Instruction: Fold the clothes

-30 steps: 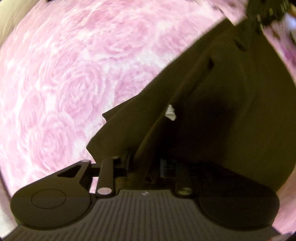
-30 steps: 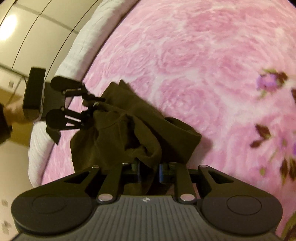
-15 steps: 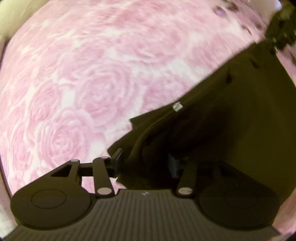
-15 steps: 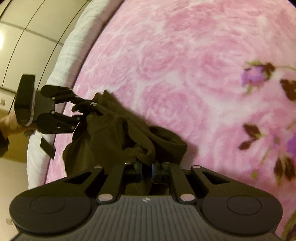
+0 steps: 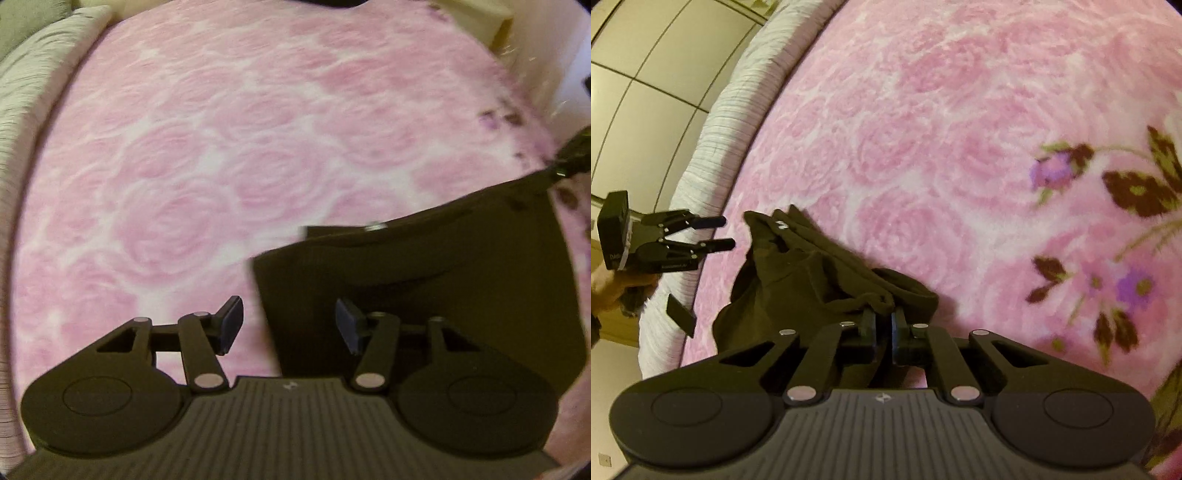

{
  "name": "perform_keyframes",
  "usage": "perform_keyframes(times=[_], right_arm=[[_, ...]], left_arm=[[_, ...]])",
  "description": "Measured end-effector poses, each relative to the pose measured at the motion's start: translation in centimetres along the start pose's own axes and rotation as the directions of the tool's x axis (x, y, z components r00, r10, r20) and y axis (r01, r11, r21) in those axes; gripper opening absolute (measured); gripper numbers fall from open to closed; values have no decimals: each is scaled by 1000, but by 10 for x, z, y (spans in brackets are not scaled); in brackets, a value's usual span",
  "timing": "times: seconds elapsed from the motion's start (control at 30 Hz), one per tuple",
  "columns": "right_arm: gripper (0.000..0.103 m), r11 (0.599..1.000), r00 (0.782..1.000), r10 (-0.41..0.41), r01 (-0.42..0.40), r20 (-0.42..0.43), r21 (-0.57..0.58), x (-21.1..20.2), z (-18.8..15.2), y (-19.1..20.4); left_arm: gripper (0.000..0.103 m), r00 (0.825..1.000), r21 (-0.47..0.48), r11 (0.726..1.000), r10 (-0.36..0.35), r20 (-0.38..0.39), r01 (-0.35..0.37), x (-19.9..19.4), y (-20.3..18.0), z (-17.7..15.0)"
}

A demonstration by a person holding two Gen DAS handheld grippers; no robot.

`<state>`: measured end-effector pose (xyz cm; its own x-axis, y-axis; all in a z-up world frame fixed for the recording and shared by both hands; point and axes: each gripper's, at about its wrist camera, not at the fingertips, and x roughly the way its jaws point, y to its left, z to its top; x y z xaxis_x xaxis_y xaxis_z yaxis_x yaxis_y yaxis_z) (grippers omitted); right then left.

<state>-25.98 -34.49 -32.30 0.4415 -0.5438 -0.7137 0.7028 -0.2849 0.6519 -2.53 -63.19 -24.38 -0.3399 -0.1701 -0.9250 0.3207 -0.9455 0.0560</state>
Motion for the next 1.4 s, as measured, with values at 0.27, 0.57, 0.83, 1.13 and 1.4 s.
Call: perform_keyframes(times=[0.27, 0.57, 0.83, 1.13, 1.4], right_arm=[[9, 1000, 999, -18, 18, -32, 13, 6, 3, -11], [22, 945, 989, -109, 134, 97, -298, -29, 2, 48], [21, 831, 997, 49, -74, -61, -551, 51, 7, 113], [0, 806, 998, -53, 17, -43, -592, 80, 30, 80], [0, 862, 991, -100, 42, -88, -505, 43, 8, 47]], left_arm=[[43, 1000, -42, 999, 0, -15, -1, 58, -26, 9], [42, 993, -200, 973, 118, 18, -112, 25, 6, 6], [42, 996, -181, 983, -25, 82, 40, 6, -47, -20], [59, 999, -152, 988, 4, 52, 4, 54, -62, -7], [31, 993, -300, 948, 117, 19, -106, 25, -15, -35]])
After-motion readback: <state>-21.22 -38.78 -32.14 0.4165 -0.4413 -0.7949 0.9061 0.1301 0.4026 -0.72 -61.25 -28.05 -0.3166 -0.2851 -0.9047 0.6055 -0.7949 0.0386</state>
